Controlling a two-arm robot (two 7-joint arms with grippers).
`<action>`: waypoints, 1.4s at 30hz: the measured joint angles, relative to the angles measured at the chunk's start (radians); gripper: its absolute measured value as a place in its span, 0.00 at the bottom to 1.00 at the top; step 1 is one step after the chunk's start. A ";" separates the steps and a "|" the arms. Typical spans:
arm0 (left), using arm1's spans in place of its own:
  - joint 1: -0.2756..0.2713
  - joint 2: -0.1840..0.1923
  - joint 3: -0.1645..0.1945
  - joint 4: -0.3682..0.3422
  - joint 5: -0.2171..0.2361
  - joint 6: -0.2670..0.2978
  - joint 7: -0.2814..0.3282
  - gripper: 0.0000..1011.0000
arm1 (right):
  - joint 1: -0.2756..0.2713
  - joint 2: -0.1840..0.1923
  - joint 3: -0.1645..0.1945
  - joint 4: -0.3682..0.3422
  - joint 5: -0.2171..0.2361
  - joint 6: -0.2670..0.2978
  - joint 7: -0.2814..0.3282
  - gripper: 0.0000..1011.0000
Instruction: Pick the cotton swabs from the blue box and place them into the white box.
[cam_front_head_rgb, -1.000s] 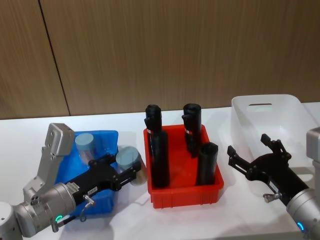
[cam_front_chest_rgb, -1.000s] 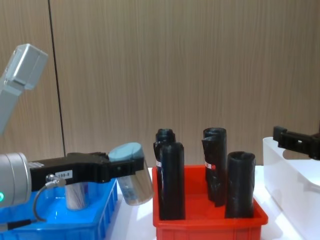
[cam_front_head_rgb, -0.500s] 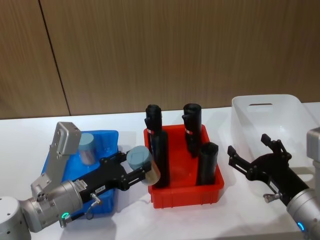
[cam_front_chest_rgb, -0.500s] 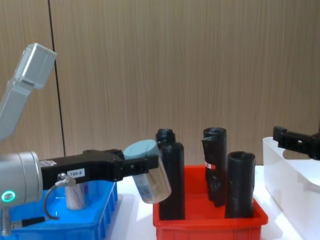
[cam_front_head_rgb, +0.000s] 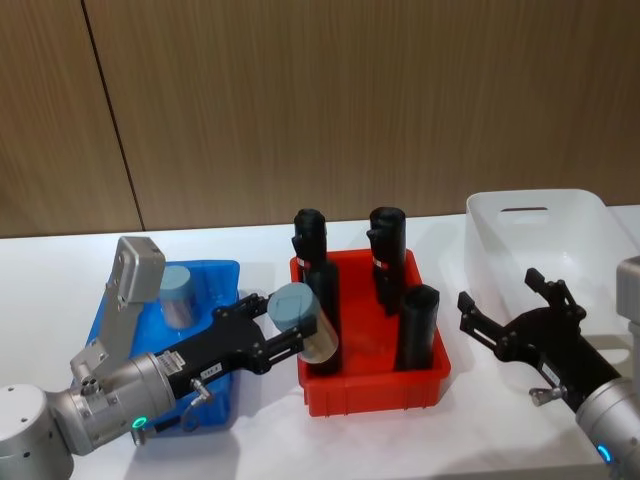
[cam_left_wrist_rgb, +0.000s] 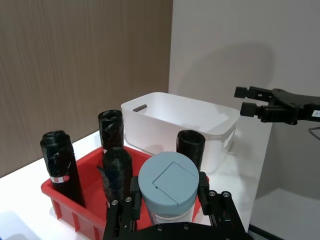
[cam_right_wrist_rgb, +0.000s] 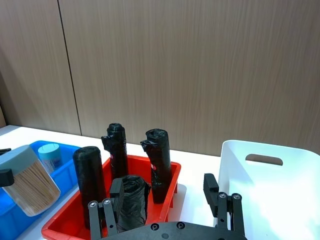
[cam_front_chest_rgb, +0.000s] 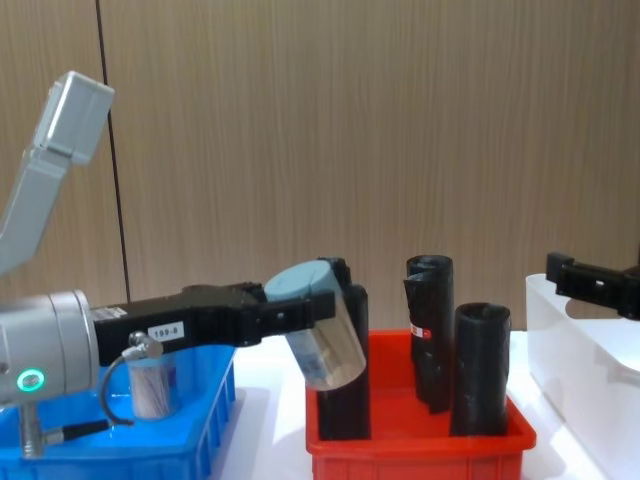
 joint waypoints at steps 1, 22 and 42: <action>-0.003 -0.001 0.001 0.003 -0.004 -0.003 -0.006 0.65 | 0.000 0.000 0.000 0.000 0.000 0.000 0.000 0.99; -0.037 -0.017 0.021 0.034 -0.002 -0.016 -0.072 0.65 | 0.000 0.000 0.000 0.000 0.000 0.000 0.000 0.99; -0.046 -0.019 0.030 0.040 0.013 -0.017 -0.083 0.65 | 0.004 0.006 0.001 -0.001 -0.019 0.006 0.039 0.99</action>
